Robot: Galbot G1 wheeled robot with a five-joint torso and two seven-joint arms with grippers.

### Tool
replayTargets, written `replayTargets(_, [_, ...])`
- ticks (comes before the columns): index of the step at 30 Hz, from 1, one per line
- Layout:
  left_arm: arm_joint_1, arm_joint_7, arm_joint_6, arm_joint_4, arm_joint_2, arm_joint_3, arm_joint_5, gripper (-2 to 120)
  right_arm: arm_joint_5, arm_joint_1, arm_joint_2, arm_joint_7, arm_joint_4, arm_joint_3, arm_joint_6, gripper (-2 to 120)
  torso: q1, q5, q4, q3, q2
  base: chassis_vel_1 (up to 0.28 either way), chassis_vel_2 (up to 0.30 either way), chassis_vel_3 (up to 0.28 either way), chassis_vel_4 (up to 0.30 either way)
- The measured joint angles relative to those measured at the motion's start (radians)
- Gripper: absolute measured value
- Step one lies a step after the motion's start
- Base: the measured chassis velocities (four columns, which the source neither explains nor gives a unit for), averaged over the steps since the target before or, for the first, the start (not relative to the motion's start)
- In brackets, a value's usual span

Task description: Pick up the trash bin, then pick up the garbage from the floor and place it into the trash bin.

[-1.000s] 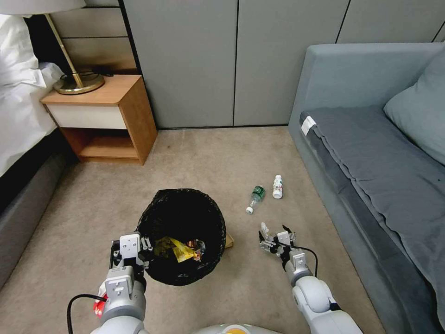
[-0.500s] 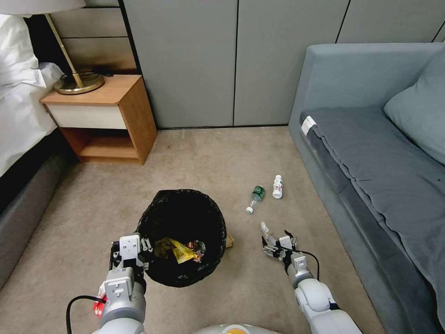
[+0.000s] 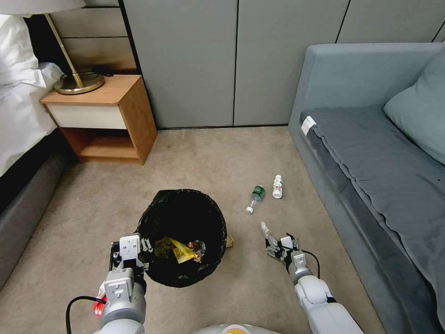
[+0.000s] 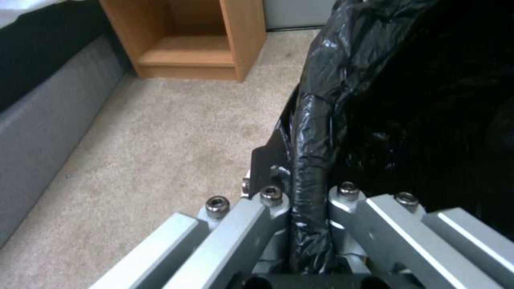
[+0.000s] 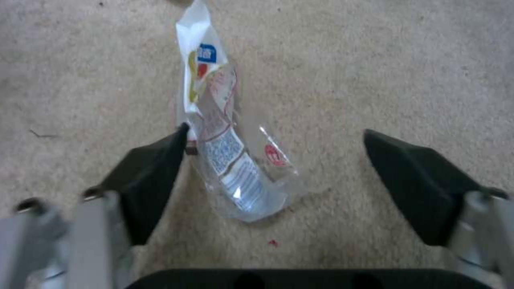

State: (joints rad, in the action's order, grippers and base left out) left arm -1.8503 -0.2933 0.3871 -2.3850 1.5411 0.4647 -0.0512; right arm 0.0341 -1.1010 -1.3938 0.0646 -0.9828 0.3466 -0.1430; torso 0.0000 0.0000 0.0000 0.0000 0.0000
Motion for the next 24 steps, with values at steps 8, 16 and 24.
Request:
replayTargets(8, [0.002, 0.0, 0.0, 0.002, 0.001, -0.002, -0.002, 0, -0.001, 0.009, -0.001, 0.004, 0.023, 0.002, -0.015, 51, 0.0, 0.0, 0.0, 0.0, 0.0, 0.0, 0.0, 0.0, 0.0])
replayTargets(16, [-0.001, 0.0, 0.0, 0.002, 0.001, -0.002, -0.003, 0, -0.005, 0.019, -0.007, 0.005, 0.04, -0.004, -0.02, 21, 0.0, 0.0, 0.0, 0.0, 0.0, 0.0, 0.0, 0.0, 0.0])
replayTargets(24, [-0.003, 0.0, -0.001, 0.001, 0.002, -0.002, -0.004, 0, -0.006, 0.018, -0.01, 0.006, 0.044, -0.004, -0.027, 0, 0.0, -0.0001, 0.0, 0.0, 0.0, 0.0, 0.0, 0.0, 0.0])
